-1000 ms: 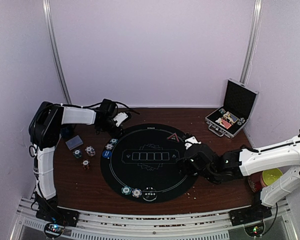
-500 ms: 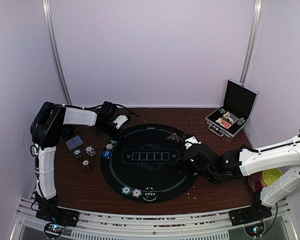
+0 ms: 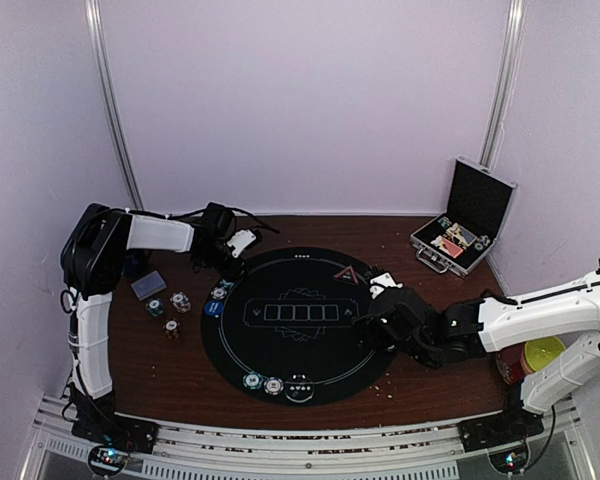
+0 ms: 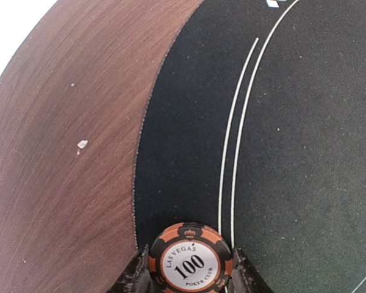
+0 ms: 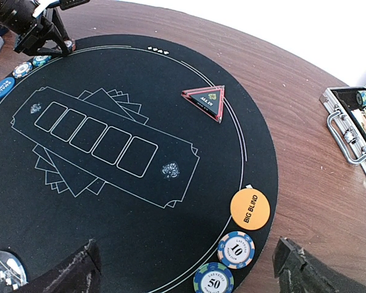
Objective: Distribute texas hold em gaming equipment
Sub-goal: Place the poker chips pile at the small blind area.
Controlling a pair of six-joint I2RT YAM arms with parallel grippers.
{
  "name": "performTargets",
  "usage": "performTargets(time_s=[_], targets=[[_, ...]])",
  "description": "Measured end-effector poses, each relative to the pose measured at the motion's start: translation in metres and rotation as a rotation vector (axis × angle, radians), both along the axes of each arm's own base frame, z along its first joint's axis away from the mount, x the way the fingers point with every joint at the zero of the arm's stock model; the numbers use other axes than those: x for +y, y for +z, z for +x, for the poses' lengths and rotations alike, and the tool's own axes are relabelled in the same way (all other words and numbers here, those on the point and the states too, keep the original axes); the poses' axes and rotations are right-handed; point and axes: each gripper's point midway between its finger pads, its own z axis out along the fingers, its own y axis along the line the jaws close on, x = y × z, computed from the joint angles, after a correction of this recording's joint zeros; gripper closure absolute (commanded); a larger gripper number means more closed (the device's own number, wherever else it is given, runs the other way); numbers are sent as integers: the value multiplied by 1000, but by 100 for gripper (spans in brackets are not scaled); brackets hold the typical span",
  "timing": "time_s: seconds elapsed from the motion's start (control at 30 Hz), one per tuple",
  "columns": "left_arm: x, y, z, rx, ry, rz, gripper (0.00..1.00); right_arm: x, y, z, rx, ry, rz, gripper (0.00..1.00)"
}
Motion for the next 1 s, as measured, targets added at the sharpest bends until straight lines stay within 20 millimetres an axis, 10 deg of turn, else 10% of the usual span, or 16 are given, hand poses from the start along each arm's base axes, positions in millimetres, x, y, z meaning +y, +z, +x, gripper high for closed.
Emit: performTargets(time_s=[0.4,1.0], targets=[[4,0,-2,-4,13,10,66,0,0,0,0,-1,0,0],[9,6,-4,-9,26,30,17,0,0,0,-1,-1,-1,0]])
